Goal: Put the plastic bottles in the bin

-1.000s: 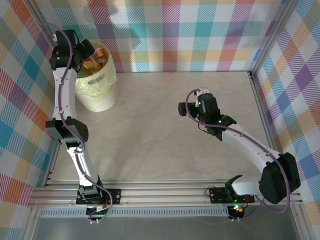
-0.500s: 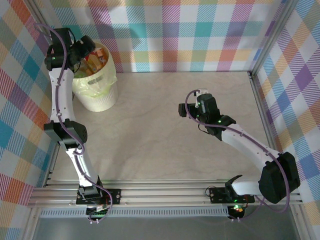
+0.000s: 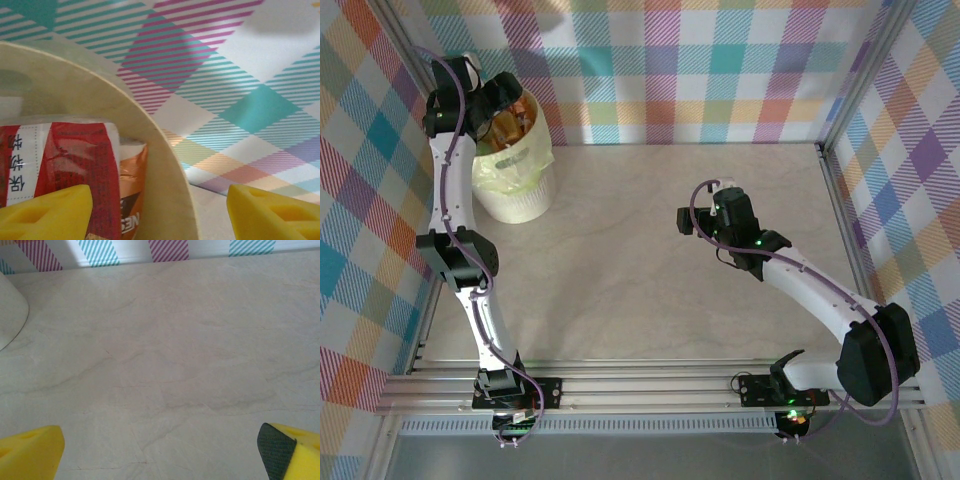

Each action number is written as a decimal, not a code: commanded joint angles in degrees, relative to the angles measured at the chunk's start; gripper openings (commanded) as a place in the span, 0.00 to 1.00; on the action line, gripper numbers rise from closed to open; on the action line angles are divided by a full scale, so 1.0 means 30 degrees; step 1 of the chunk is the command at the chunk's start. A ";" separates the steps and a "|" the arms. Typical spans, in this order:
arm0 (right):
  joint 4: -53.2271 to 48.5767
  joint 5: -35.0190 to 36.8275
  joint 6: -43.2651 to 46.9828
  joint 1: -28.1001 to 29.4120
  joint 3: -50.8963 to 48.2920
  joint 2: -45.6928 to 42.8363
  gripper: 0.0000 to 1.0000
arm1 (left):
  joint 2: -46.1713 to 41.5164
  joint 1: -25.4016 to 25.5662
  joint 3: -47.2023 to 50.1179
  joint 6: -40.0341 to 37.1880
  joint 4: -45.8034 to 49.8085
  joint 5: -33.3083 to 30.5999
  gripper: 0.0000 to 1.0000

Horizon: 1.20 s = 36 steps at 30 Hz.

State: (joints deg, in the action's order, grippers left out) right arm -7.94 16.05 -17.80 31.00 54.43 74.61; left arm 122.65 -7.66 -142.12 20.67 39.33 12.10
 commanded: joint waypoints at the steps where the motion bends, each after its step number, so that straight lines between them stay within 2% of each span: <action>1: -0.0210 0.0007 -0.0316 0.0070 0.0619 0.0404 1.00 | 0.0212 -0.0193 -0.0024 0.0922 0.3177 -0.3877 0.72; 5: -0.0209 0.0010 -0.0289 0.0067 0.0722 0.0509 1.00 | -0.0829 -0.0193 0.1461 0.1450 0.3113 -0.4930 0.72; 10: -0.0310 0.0149 -0.0394 0.0063 0.0700 0.0343 1.00 | -0.1859 -0.0200 0.1613 0.2071 0.3266 -0.5858 0.78; 13: -0.0253 0.0301 -0.0419 0.0066 0.0549 0.0142 1.00 | -0.2798 -0.0185 0.1962 0.2109 0.3016 -0.5256 0.81; 16: -0.0125 0.0464 -0.0423 0.0066 0.0346 -0.0104 1.00 | -0.4165 -0.0193 0.3262 0.1950 0.2069 -0.3718 0.83; 20: 0.0513 0.1226 -0.0196 0.0066 -0.0336 -0.0749 1.00 | -0.6884 -0.0156 0.6515 0.1478 0.0088 -0.1830 0.90; 27: 0.2840 0.3235 0.2858 -0.0863 -0.2962 -0.2282 1.00 | -1.3163 -0.0151 1.3639 0.0901 -0.3276 -0.1169 1.00; 33: 0.4086 0.3524 0.5097 -0.3346 -0.4939 -0.2810 1.00 | -1.8816 -0.0136 2.0545 0.0844 -0.5190 -0.2964 1.00; 36: 0.5338 0.3093 0.5829 -0.4692 -0.5993 -0.2665 1.00 | -2.1255 -0.0133 2.3712 0.0875 -0.5710 -0.4933 1.00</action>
State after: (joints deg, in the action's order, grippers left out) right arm 2.35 24.91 -4.84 19.75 38.70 67.18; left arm 62.96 -7.81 -77.17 24.21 25.98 3.22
